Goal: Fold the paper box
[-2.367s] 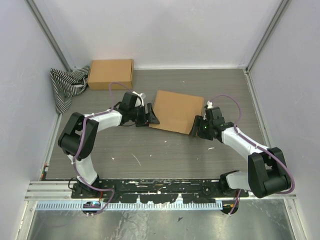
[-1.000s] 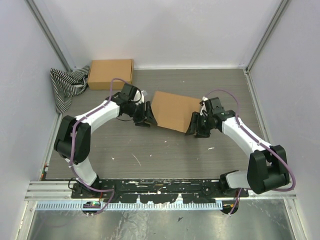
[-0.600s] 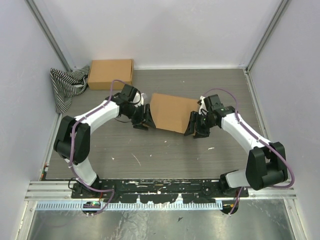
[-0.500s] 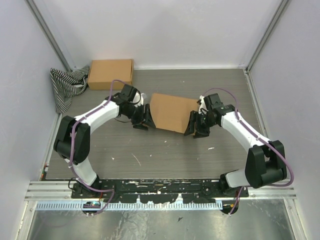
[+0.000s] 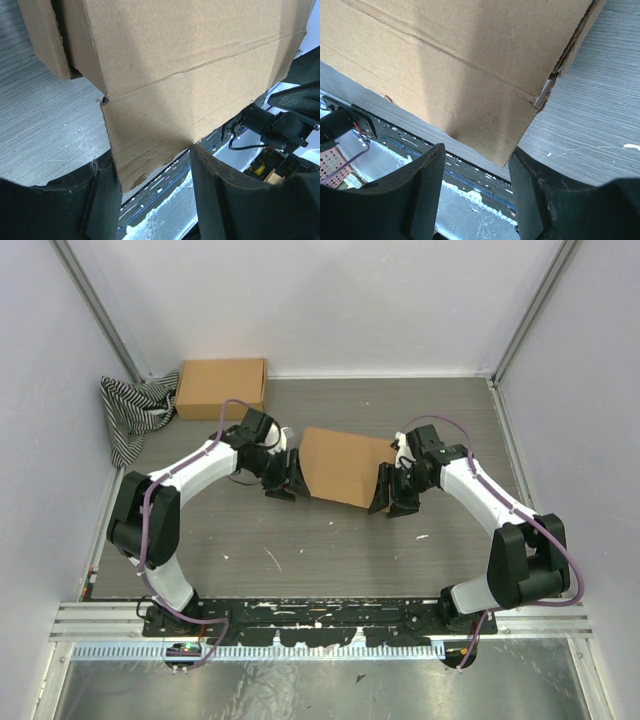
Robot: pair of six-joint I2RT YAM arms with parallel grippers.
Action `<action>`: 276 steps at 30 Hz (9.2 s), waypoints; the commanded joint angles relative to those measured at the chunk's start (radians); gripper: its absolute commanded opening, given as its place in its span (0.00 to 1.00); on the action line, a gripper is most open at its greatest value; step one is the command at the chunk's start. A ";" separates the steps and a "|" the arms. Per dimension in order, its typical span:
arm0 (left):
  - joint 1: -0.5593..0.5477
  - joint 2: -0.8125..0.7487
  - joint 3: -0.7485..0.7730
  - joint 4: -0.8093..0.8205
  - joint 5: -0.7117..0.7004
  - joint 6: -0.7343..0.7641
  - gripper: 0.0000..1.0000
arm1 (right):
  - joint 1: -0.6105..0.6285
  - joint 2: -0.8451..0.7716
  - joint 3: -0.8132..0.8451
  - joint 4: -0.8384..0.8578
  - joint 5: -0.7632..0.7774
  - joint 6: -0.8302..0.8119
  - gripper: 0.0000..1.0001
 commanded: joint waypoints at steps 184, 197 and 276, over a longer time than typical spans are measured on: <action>-0.309 -0.134 -0.841 1.367 -1.190 -0.145 0.65 | -0.061 -0.029 -0.016 0.460 0.104 0.147 0.56; -0.314 0.094 -0.935 1.757 -1.149 -0.203 0.65 | -0.061 -0.039 -0.003 0.453 0.090 0.136 0.56; -0.208 -0.174 -0.182 0.320 -1.024 -0.086 0.52 | 0.050 -0.037 -0.156 0.546 0.255 0.107 0.20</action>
